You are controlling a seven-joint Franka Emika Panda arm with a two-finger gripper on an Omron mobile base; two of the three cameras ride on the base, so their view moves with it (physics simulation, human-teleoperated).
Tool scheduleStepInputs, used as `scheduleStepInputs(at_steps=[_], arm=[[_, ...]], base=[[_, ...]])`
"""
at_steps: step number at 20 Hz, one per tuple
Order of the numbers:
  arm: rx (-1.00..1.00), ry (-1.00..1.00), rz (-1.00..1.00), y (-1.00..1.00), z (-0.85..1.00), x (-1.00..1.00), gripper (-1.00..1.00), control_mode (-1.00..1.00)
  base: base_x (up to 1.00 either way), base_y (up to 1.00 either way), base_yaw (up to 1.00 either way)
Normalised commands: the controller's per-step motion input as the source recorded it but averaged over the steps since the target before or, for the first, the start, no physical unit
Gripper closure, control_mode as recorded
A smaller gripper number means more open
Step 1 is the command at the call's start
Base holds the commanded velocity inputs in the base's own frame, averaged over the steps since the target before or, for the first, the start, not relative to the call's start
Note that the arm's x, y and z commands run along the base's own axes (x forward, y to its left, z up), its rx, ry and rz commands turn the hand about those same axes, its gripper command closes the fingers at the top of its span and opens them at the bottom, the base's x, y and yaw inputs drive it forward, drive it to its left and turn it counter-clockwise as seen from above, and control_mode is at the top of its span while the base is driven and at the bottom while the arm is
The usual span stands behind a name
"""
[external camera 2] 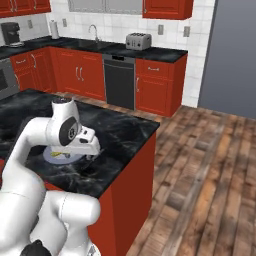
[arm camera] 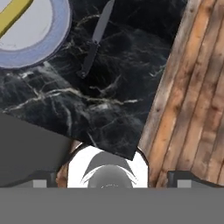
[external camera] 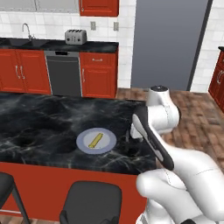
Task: Retrieve the butter from the fridge and place it on a plate on the dining table. Then retrieve the butter knife by the fridge and place it near the plate.
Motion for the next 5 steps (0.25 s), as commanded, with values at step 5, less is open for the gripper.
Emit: scheduleStepInputs(at_steps=[5], arm=[[-0.1,0.0,0.12,0.14,-0.01,0.0,-1.0,-1.0]], base=[[0.0,0.0,0.0]])
